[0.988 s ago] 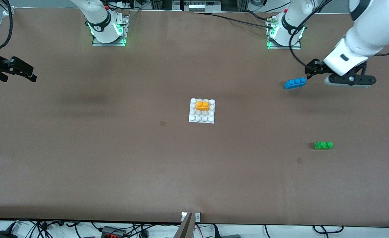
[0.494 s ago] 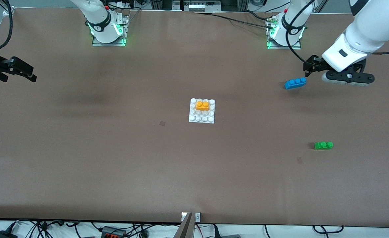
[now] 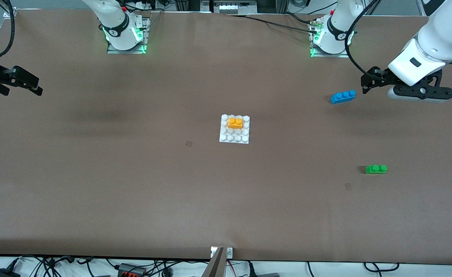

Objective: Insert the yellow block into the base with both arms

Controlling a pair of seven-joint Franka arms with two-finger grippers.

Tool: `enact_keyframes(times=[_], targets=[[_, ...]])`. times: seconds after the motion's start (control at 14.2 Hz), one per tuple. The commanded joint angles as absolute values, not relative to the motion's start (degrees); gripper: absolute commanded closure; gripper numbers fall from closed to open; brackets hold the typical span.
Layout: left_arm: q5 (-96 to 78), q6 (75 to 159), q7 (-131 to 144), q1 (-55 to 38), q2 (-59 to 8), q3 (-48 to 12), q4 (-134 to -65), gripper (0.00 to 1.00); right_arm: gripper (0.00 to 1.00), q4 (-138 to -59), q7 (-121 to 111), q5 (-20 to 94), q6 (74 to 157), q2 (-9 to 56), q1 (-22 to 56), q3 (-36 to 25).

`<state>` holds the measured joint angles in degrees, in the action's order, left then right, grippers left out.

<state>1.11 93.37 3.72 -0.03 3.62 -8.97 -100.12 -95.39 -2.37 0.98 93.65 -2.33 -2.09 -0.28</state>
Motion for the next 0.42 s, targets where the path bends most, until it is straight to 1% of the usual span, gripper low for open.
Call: enact_keyframes(times=[0.0,0.35], targets=[[0.0,90.7,3.3,-0.8,0.8,-8.8,-95.9,0.0,0.0,-94.3,-1.7,1.1,92.7,-2.0,-2.1,-0.3],[0.0,90.2,3.3,-0.8,0.7,-8.8,-95.8,0.0,0.0,-94.3,-1.7,1.1,92.7,-2.0,-2.1,-0.3]])
